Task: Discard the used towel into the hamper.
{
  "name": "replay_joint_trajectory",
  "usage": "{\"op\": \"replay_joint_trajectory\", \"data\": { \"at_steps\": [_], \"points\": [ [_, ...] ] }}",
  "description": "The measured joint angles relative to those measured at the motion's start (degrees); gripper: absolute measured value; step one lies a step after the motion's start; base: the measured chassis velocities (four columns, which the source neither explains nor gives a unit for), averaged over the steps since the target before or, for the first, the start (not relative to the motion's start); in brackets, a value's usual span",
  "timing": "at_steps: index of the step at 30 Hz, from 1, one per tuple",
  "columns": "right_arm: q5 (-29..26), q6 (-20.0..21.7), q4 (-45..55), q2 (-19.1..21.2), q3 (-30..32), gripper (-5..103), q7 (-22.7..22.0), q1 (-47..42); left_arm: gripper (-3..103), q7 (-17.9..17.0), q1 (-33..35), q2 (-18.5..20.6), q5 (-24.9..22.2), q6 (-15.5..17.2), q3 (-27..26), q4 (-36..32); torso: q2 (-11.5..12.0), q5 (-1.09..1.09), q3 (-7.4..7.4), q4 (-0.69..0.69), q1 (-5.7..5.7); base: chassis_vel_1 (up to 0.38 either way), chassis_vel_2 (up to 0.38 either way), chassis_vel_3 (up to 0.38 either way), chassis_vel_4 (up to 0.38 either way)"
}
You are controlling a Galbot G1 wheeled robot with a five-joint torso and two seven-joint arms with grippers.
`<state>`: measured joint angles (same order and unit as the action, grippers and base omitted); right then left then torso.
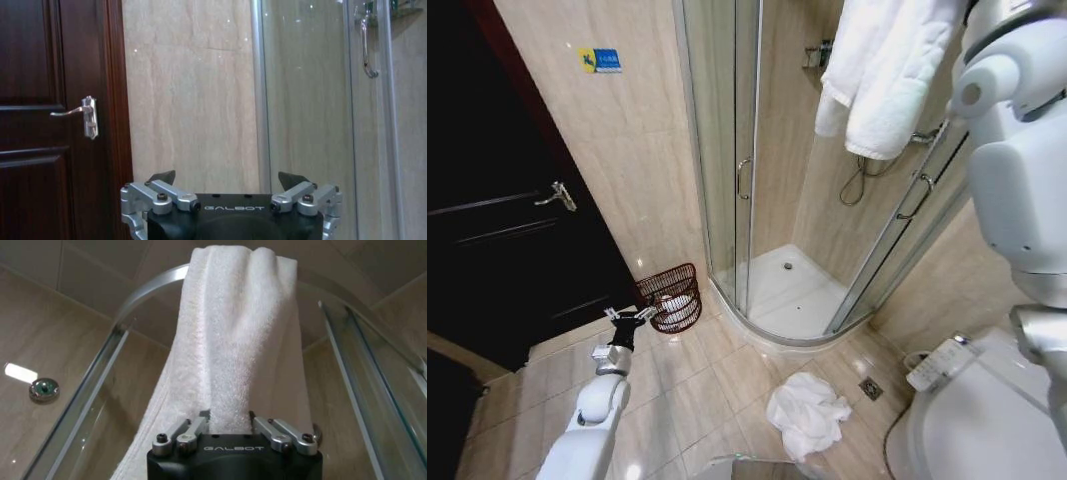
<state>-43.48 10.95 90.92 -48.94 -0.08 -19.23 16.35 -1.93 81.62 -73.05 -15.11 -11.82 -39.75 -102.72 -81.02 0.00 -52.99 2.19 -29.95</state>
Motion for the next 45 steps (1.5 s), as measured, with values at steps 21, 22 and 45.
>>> {"op": "replay_joint_trajectory", "data": {
  "at_steps": [21,22,45],
  "points": [
    [-6.18,0.19,8.29,8.69,5.95,4,0.85,-11.6,100,-0.14,0.69,-0.96,0.76,-0.83,0.22,-1.58,-0.01,-0.01,0.01,0.0,0.0,0.0,0.0,0.0,0.0],
    [-6.48,0.22,9.36,9.45,6.97,4,0.87,-13.63,100,-0.14,0.78,-1.1,1.05,-0.83,0.28,-1.7,0.0,0.0,0.01,0.01,0.0,0.0,0.0,0.0,0.0],
    [-5.13,-2.61,26.35,12.36,31.76,4,2.53,-58.02,100,-0.13,3.53,-3.75,3.9,-1.27,1.1,-4.7,0.0,-0.02,0.0,0.01,0.0,0.0,0.0,0.0,0.0]
  ]
}}
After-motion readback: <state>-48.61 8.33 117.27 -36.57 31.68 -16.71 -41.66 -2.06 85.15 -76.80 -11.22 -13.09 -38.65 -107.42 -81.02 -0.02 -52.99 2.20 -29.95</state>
